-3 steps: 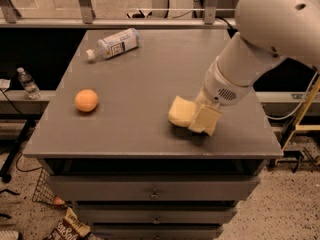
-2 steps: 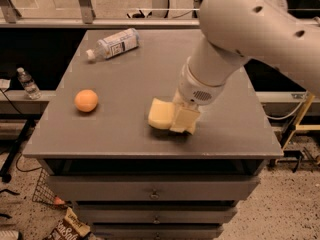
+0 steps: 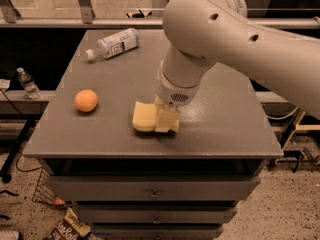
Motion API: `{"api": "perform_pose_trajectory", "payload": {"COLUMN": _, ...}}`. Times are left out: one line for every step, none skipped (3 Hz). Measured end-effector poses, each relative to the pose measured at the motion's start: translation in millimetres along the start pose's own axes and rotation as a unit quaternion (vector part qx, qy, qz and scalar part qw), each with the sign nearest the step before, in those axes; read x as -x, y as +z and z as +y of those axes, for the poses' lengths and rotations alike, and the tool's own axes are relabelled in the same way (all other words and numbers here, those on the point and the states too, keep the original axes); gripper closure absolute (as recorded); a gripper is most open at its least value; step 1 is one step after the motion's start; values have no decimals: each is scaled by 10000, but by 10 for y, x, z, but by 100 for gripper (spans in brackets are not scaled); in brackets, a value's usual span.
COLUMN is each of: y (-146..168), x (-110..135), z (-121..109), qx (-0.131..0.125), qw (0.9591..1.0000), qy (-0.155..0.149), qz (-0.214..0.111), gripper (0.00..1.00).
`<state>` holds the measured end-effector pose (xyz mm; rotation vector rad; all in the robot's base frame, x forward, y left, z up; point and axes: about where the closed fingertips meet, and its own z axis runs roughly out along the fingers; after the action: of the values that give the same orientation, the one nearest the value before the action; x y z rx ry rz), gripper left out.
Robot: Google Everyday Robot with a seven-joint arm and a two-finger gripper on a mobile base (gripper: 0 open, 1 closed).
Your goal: Move sponge near orange
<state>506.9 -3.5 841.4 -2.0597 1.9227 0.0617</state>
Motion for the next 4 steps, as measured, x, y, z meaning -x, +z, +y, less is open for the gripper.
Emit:
{"api": "perform_pose_trajectory", "payload": {"y": -13, "x": 51, "z": -56, "qx": -27, "qw": 9999, "qy": -154, "qz": -32, "gripper": 100}}
{"api": "perform_pose_trajectory", "payload": {"y": -12, "x": 103, "z": -246, "qx": -23, "qw": 9990, "qy": -438, "qz": -15, "gripper": 100}}
{"api": "perform_pose_trajectory", "payload": {"y": 44, "x": 184, "z": -473, "qx": 67, "qw": 9973, "qy": -734, "qz": 13, "gripper": 100}}
{"api": "perform_pose_trajectory", "payload": {"y": 97, "x": 263, "z": -642, "qx": 179, "qw": 9951, "qy": -971, "qz": 57, "gripper": 100}}
